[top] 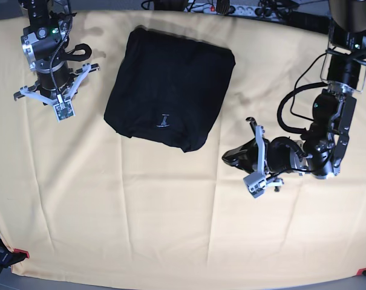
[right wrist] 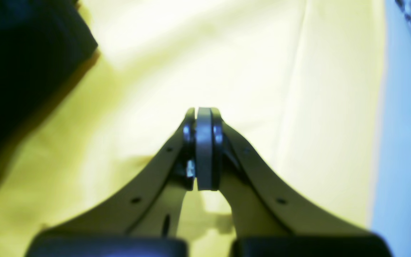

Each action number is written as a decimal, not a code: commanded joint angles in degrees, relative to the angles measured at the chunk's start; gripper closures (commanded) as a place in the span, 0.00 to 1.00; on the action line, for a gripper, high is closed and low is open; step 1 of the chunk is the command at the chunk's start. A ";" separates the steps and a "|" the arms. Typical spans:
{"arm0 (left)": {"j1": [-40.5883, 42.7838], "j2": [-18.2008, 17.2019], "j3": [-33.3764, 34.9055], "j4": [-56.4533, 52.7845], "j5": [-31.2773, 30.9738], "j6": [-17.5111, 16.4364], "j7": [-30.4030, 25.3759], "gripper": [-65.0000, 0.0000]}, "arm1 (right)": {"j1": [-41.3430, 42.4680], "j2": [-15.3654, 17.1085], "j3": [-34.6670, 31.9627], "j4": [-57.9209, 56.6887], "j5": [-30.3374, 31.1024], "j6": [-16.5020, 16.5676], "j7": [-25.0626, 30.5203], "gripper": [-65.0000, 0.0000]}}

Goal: Fold the T-shirt properly

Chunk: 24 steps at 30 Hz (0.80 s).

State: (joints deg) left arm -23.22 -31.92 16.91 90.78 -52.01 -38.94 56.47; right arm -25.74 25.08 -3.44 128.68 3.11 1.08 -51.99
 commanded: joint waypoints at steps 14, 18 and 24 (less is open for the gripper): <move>22.97 -9.55 -13.20 23.12 -5.70 3.89 3.17 1.00 | 0.44 -1.77 25.73 1.25 53.46 30.51 -5.90 1.00; 32.85 -9.51 -23.06 28.57 -5.73 4.92 3.63 1.00 | -3.32 -3.26 34.29 1.27 66.64 36.70 -11.87 1.00; 48.17 -9.49 -34.47 37.79 -5.64 6.73 4.04 1.00 | -11.23 -3.37 43.45 1.77 70.64 37.88 -13.88 1.00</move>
State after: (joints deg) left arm 25.15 -40.71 -17.30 127.79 -56.58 -31.97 61.25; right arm -36.75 20.99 39.62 129.43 72.53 38.76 -67.16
